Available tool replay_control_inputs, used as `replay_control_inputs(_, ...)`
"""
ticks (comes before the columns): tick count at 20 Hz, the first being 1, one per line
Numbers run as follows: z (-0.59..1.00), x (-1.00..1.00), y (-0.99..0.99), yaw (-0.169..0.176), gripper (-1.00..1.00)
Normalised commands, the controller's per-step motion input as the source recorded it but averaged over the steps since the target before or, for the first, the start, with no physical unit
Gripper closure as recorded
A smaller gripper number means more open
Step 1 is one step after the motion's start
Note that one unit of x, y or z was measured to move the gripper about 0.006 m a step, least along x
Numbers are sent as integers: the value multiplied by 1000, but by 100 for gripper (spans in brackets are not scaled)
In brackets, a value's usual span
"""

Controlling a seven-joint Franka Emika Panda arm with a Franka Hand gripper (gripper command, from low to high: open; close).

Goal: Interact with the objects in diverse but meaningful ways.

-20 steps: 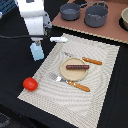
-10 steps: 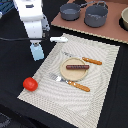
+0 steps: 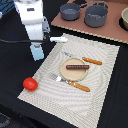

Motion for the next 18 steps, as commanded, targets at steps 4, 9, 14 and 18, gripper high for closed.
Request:
replay_control_inputs(4,-234,-46,0,0,-100)
replay_control_inputs(9,-246,-73,0,0,-100)
replay_control_inputs(14,-267,-127,0,0,-100)
replay_control_inputs(18,-294,-215,0,0,-100)
